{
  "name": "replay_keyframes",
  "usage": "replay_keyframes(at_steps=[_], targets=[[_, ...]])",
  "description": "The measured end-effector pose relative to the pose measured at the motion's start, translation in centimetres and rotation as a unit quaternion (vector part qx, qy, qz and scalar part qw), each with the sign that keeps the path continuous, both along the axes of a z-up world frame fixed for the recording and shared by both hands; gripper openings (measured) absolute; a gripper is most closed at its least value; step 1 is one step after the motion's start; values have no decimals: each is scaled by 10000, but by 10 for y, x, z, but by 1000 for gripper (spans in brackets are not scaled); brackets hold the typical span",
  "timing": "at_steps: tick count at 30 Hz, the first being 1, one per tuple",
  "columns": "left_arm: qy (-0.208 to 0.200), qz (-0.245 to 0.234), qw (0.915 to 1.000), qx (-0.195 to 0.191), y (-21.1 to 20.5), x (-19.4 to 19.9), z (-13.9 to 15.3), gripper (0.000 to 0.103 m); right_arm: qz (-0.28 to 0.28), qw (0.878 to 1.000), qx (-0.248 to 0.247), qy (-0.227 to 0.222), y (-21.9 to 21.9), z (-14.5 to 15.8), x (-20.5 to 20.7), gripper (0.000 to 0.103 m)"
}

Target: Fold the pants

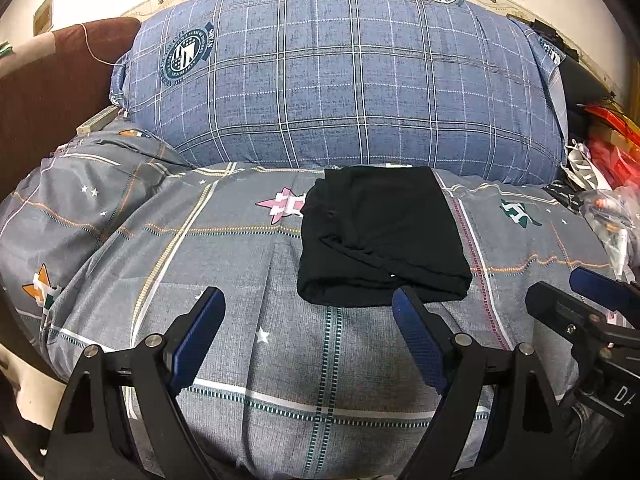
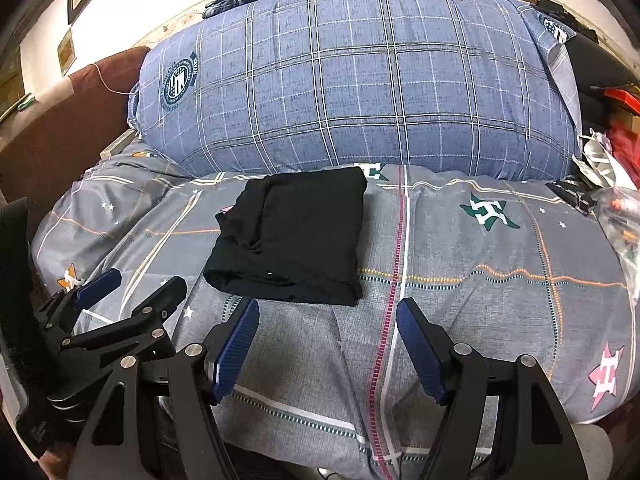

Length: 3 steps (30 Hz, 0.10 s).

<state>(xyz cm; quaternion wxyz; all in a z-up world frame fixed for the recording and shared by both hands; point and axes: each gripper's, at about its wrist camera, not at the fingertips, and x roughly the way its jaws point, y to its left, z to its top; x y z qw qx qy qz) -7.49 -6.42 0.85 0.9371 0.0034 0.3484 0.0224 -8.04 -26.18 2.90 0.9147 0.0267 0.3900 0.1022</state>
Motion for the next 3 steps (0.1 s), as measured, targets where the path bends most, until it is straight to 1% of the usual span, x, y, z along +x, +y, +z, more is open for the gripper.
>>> replay_keyframes(at_steps=[3], targets=[[31, -24, 10000, -20, 0, 2, 0, 87, -5, 10000, 4, 26, 0, -1, 2, 73]])
